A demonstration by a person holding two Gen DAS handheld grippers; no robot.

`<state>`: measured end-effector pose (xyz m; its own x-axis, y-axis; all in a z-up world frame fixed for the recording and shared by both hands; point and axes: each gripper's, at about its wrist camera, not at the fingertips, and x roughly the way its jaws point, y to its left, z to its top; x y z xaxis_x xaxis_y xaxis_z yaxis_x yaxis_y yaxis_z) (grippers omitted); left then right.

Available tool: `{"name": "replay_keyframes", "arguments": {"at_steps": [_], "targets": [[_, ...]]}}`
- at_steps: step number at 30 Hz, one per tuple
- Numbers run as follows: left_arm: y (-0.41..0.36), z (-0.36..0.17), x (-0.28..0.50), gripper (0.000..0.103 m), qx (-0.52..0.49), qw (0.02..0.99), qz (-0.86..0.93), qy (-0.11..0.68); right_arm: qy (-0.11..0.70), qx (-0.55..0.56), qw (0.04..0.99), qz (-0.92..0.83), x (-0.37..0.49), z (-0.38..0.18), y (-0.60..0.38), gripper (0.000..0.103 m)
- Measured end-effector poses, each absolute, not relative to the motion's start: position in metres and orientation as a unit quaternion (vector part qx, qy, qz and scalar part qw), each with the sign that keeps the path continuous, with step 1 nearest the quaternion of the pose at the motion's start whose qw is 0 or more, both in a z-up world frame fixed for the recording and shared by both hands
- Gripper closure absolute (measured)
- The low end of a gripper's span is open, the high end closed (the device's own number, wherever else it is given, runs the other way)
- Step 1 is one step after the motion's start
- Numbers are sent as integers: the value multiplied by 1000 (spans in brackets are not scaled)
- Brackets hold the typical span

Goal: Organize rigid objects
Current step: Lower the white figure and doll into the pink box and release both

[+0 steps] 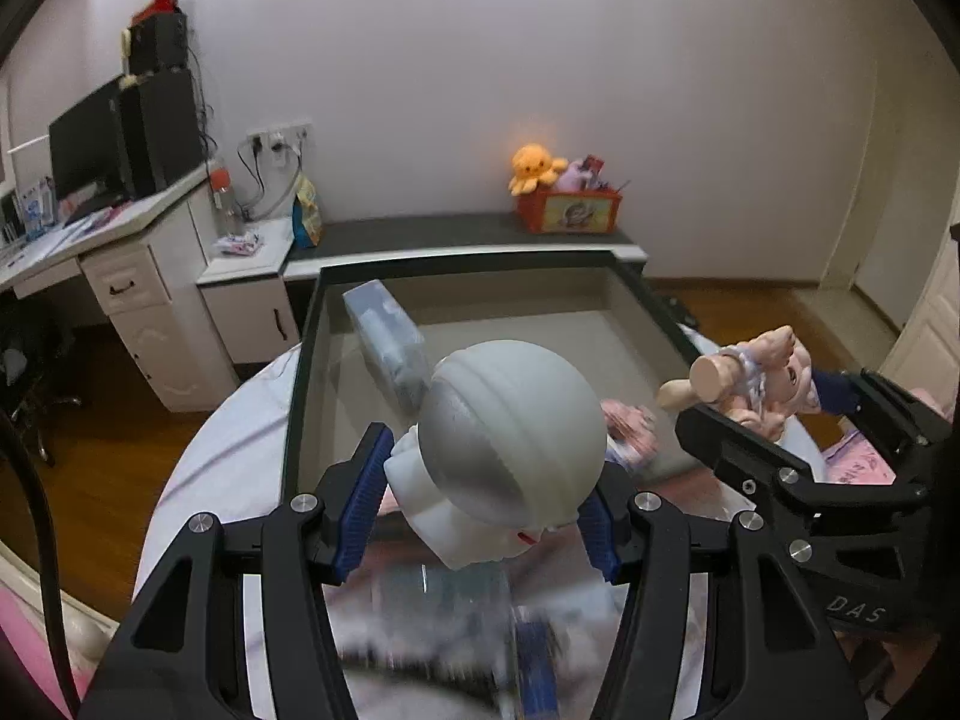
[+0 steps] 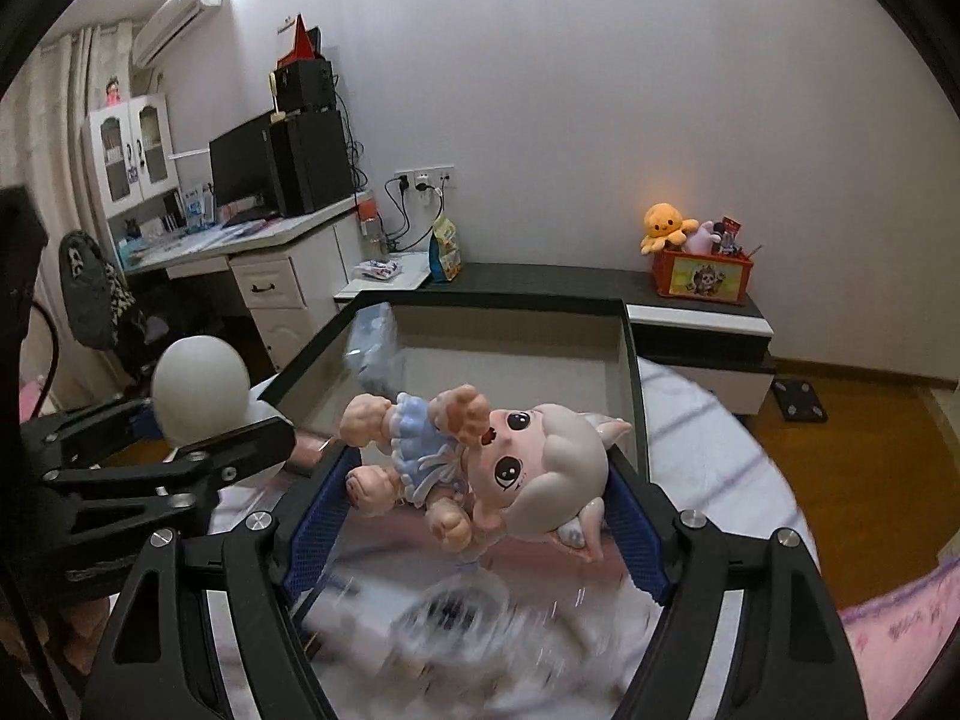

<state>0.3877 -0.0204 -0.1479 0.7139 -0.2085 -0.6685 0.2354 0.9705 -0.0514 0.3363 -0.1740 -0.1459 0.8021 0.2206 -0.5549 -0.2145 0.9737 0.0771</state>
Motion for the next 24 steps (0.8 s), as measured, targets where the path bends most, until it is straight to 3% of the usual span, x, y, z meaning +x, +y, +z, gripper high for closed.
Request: {"name": "replay_keyframes", "arguments": {"at_steps": [7,15,21,23,24], "targets": [[-30,-182,468,45,21,898,-110,426,358,8,927,112,429,-172,-183,23],[-31,-208,480,44,23,884,-95,456,401,10,910,103,457,-202,-185,23],[-13,-181,452,21,-11,906,-99,411,365,22,925,100,440,-184,-188,16],[-9,-167,433,19,-12,916,-105,386,347,23,932,104,428,-171,-189,1],[-8,-157,417,18,-12,924,-106,368,337,22,935,108,420,-163,-189,0]]}}
